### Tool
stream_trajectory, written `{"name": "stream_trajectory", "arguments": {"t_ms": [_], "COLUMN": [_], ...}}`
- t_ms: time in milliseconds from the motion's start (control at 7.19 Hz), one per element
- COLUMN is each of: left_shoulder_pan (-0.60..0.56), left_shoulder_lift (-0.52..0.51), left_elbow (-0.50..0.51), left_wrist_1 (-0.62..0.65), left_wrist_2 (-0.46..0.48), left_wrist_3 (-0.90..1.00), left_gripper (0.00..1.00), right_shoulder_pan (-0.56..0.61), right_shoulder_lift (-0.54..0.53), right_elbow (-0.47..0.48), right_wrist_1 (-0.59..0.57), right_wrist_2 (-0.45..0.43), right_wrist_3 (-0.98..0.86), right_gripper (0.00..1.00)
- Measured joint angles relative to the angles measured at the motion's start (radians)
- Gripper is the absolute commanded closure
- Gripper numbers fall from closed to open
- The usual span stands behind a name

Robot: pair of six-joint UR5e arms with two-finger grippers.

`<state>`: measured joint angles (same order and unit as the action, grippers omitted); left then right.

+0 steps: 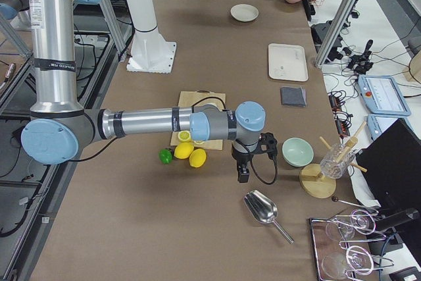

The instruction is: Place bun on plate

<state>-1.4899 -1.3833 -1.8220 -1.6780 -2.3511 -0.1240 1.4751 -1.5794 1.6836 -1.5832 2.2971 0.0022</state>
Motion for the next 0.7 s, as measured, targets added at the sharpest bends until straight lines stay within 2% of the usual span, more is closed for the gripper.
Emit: {"name": "stream_trajectory", "arguments": {"t_ms": [696], "left_shoulder_pan": [-0.001], "left_shoulder_lift": [0.021], "left_elbow": [-0.024], "left_wrist_1": [0.002], "left_wrist_2": [-0.001], "left_wrist_3": [-0.003], "left_gripper": [0.02], "right_shoulder_pan": [-0.025], "right_shoulder_lift": [-0.023], "right_elbow": [0.037], "right_wrist_1": [-0.001], "right_wrist_2": [0.004], "right_wrist_3": [0.001], "right_gripper": [0.0]}}
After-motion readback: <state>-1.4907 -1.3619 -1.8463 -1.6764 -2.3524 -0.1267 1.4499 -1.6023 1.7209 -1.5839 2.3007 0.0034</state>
